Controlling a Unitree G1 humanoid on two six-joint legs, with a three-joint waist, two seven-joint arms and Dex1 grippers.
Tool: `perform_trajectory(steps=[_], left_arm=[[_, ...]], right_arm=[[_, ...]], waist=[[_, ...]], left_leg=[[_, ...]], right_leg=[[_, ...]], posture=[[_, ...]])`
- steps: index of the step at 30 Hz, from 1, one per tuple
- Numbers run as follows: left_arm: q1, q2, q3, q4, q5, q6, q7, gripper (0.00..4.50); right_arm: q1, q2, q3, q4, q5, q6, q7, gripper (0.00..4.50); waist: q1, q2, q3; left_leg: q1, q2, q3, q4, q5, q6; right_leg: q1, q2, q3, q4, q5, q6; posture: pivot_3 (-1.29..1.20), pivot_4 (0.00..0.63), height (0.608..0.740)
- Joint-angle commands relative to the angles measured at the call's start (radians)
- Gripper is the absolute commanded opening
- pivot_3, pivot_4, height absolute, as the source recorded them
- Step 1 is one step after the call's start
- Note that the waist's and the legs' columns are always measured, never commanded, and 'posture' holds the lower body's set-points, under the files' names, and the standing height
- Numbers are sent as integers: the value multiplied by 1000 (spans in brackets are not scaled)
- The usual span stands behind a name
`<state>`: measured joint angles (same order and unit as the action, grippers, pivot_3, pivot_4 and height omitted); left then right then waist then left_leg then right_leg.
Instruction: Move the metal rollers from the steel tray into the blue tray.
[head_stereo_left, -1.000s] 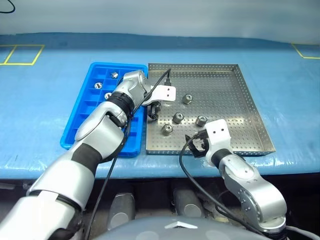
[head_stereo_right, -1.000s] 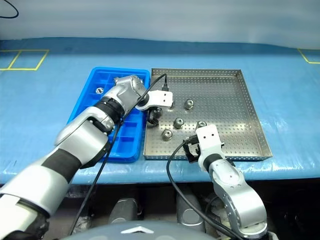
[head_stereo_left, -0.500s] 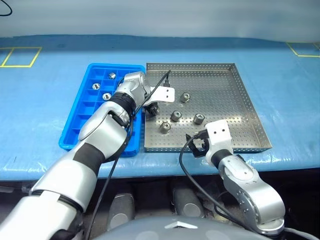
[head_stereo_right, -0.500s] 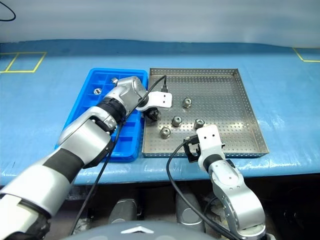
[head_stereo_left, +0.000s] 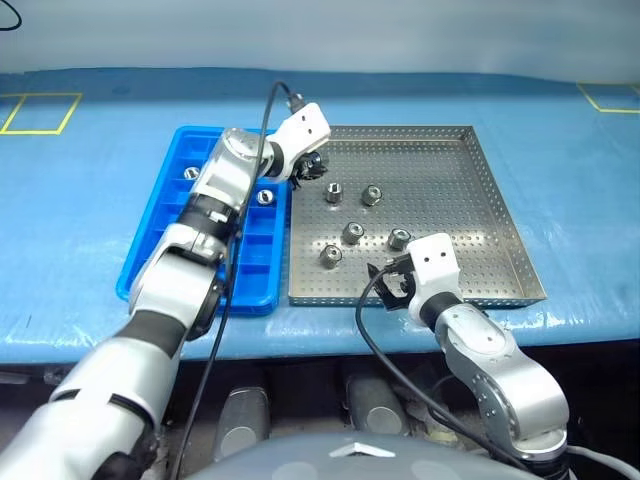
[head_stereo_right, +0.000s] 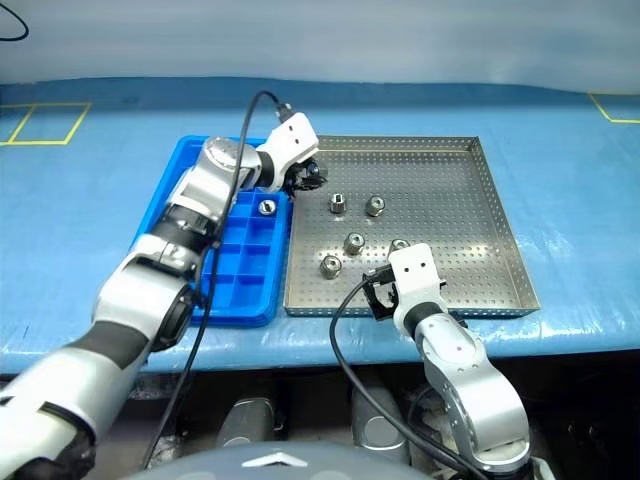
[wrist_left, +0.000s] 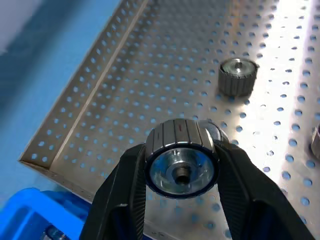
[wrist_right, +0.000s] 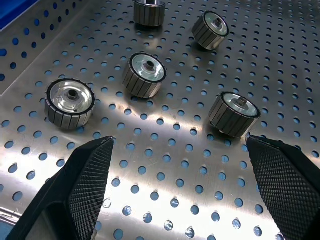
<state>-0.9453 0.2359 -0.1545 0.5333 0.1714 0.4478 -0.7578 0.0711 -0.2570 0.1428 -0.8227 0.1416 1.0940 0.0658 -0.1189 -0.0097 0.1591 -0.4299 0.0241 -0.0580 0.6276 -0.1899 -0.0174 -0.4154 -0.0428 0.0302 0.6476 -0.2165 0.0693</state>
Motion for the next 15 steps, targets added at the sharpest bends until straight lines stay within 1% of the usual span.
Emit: perform_trajectory(steps=[1,4,7,9,11,15], left_arm=[[140,6,107,-312,-14,112,164,1713],[297,-27,186,-488,-1,133,344,1713],[393,-70,254,-589,-32,151,458,1713],[449,-81,277,-622,-23,140,527,1713],[486,-103,314,-639,-48,135,573,1713],[531,-105,340,-611,-57,87,640,1713]], right_arm=[[-25,-6,10,-5,6,-2,17,4500],[-43,-17,20,12,6,-4,33,4500],[-55,-25,28,25,2,-25,46,4500],[-60,-41,51,39,-11,-96,64,4500],[-63,-57,80,57,-36,-196,76,4500],[-62,-61,114,90,-46,-290,104,4500]], waist=[[5,0,0],[24,0,0],[55,0,0],[70,-1,0],[81,-1,0],[94,-1,-1]], left_leg=[[0,0,0,1,0,0],[2,0,0,2,1,-1],[4,0,0,2,1,-2],[4,-1,0,3,2,-2],[4,-1,0,4,2,-2],[4,-1,0,4,2,-3]], right_leg=[[0,0,0,1,0,0],[1,0,0,2,0,0],[3,0,0,2,1,0],[4,0,0,2,1,0],[5,0,0,1,1,0],[6,0,0,0,1,-1]], posture=[[-73,150,740],[-42,150,740],[-15,150,740],[-5,150,740],[-1,150,740],[9,150,740]])
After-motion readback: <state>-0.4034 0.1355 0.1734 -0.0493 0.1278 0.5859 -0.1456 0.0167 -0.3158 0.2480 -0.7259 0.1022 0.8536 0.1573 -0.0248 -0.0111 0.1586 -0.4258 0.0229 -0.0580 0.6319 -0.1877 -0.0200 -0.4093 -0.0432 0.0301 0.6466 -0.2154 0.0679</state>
